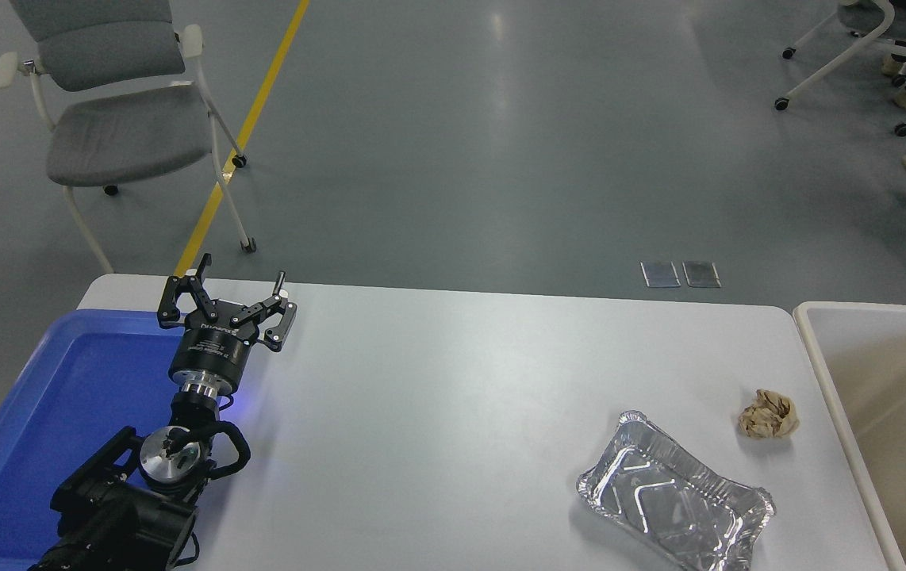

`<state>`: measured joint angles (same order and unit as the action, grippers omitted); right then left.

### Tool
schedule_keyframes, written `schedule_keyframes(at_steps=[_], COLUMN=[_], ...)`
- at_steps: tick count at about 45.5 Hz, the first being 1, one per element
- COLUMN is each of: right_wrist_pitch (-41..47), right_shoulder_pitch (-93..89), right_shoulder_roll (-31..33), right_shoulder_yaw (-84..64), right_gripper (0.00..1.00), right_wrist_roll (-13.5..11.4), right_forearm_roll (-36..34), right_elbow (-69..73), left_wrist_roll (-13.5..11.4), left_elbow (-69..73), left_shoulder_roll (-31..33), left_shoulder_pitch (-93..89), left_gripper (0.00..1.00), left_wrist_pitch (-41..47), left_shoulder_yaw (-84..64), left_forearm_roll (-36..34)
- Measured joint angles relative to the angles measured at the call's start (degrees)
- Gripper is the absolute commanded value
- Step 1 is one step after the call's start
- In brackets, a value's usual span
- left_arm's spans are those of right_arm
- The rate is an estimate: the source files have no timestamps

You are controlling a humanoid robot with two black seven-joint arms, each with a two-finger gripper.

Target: Pick up paper cup place in dustbin

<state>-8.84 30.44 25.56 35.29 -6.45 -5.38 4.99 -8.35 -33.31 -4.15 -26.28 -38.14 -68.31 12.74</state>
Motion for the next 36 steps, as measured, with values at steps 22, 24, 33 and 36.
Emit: schedule_keyframes(at_steps=[22,24,33,36], right_wrist_pitch=[0.2,0.2,0.5,0.5], right_shoulder_pitch=[-1.0,-0.8,1.3,2.2], right_shoulder_roll=[-0.3,0.0,2.6,4.8], right_shoulder_yaw=[-0.5,-0.6,-1.9,-3.5], right_gripper=[1.00,1.00,1.00,1.00], right_wrist_roll=[0.2,0.2,0.1,0.1], right_forearm_roll=[-0.3,-0.1,0.5,0.6], right_elbow=[0.4,0.6,3.1,6.0], left_wrist_roll=[0.0,0.0,0.0,0.0], left_elbow=[0.0,0.0,0.0,0.0], left_shoulder_roll=[0.0,0.0,0.0,0.0], left_shoulder_pitch=[0.0,0.0,0.0,0.0], left_gripper=[0.99,0.99,0.99,0.99], left_wrist_pitch=[0.0,0.0,0.0,0.0], left_shoulder_yaw=[0.0,0.0,0.0,0.0], left_forearm_roll=[0.0,0.0,0.0,0.0])
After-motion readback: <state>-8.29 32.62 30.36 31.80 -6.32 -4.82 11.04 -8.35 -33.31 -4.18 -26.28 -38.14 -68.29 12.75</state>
